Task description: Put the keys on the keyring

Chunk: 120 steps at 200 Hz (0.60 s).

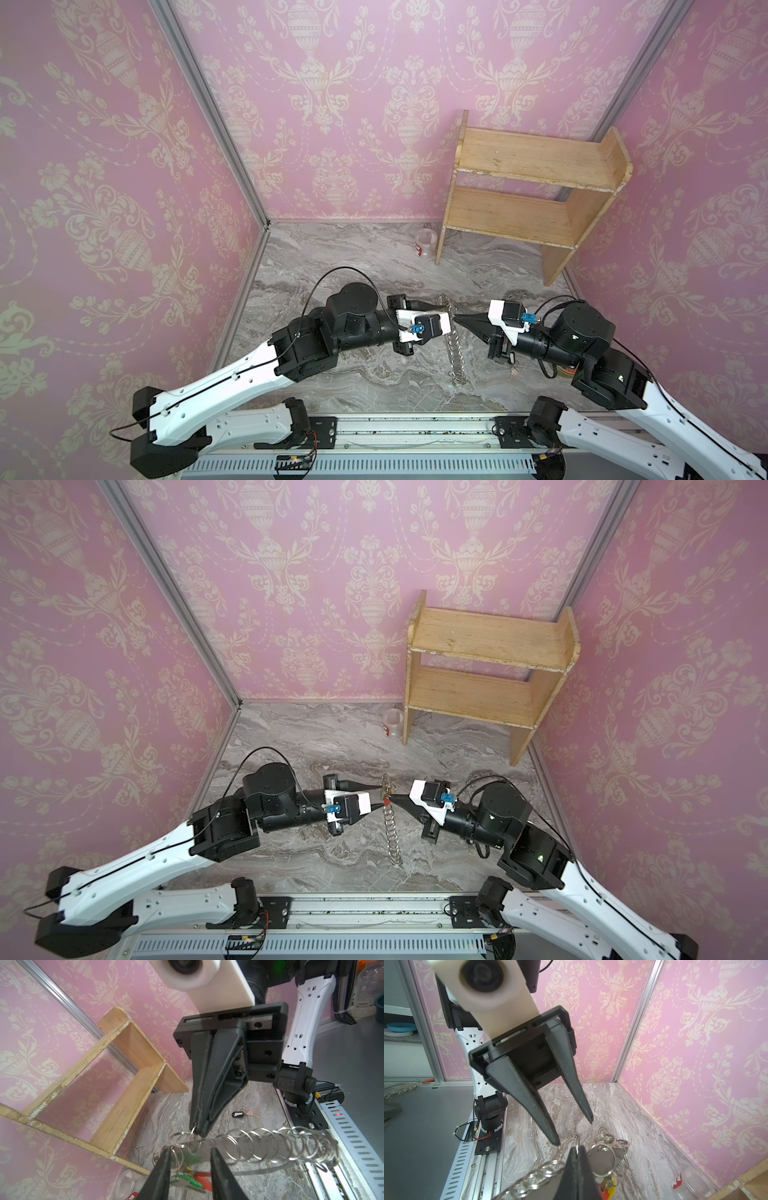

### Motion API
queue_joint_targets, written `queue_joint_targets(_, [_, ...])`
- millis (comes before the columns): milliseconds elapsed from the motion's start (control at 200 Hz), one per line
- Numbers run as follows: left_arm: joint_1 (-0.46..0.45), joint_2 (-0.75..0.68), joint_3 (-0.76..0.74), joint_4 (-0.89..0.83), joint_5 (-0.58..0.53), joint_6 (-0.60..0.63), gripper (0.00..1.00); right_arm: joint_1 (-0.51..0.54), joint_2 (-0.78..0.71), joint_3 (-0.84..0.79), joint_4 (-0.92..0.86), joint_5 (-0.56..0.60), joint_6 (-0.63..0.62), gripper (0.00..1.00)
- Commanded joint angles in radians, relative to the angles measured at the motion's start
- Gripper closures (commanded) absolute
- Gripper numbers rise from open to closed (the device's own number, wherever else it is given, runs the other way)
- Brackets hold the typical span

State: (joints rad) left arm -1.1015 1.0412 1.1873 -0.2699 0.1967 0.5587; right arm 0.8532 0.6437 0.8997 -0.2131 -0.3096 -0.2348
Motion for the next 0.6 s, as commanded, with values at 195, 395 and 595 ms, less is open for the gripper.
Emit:
queue_joint_targets(195, [0.013, 0.015, -0.015, 0.060, 0.056, -0.071, 0.77, -0.001, -0.019, -0.014, 0.089, -0.028, 0.026, 1.00])
queue_joint_targets(395, [0.021, 0.019, -0.024, 0.067, 0.063, -0.096, 0.82, -0.002, -0.027, -0.016, 0.098, -0.033, 0.030, 1.00])
queue_joint_targets(595, [0.028, 0.020, -0.031, 0.070, 0.070, -0.111, 0.83, -0.001, -0.034, -0.019, 0.105, -0.033, 0.033, 1.00])
